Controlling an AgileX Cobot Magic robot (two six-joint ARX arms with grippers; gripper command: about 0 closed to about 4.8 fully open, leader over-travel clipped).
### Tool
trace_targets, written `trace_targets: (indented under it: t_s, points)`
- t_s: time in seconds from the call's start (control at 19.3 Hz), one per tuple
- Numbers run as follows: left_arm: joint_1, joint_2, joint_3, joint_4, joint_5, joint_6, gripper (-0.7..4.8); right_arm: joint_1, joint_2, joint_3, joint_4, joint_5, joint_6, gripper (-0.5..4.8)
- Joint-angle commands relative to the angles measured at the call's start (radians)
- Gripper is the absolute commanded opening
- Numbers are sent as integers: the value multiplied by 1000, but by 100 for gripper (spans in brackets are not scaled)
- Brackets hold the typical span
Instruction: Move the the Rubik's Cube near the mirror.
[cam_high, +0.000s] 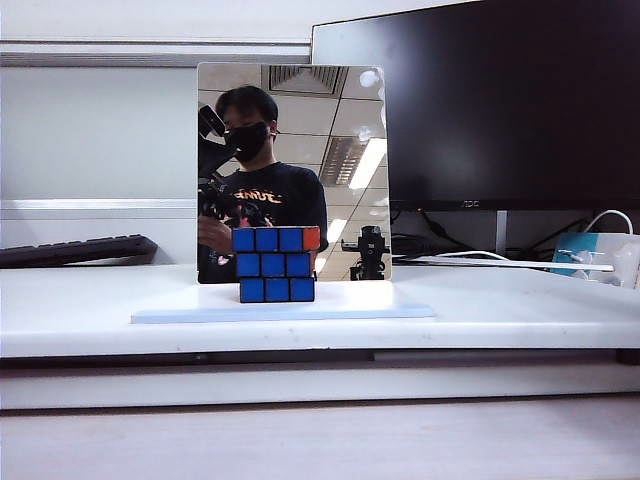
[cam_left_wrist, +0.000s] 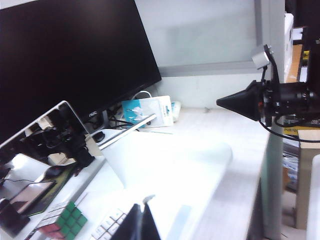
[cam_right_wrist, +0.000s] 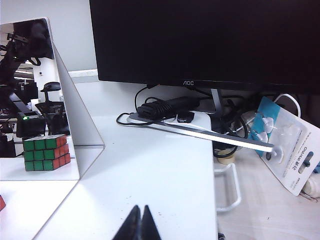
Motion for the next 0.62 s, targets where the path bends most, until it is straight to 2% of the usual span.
trace_targets:
  t_s: [0.05, 0.1, 0.16, 0.21, 0.26, 0.31, 0.36, 0.52, 0.62]
  points:
    - [265, -65, 2, -19, 174, -52, -5, 0, 0, -5, 13, 2, -3, 0]
    - [412, -99, 2, -46, 206, -51, -5, 0, 0, -5, 13, 0, -3, 0]
    - [503, -122, 0, -61, 190, -44, -5, 0, 0, -5, 13, 0, -2, 0]
    - [653, -171, -21, -56, 121, -45, -5, 0, 0, -5, 13, 0, -3, 0]
    - [752, -218, -52, -28, 6, -52, -5, 0, 0, -5, 13, -2, -3, 0]
    - [822, -278, -109, 31, -170, -69, -5, 1, 0, -5, 13, -4, -3, 0]
    - [851, -315, -160, 82, -249, -91, -5, 0, 0, -5, 13, -5, -2, 0]
    - [912, -396, -309, 214, -245, -170, -5, 1, 0, -5, 13, -5, -3, 0]
    - [977, -419, -425, 295, -121, -261, -5, 1, 0, -5, 13, -5, -3, 0]
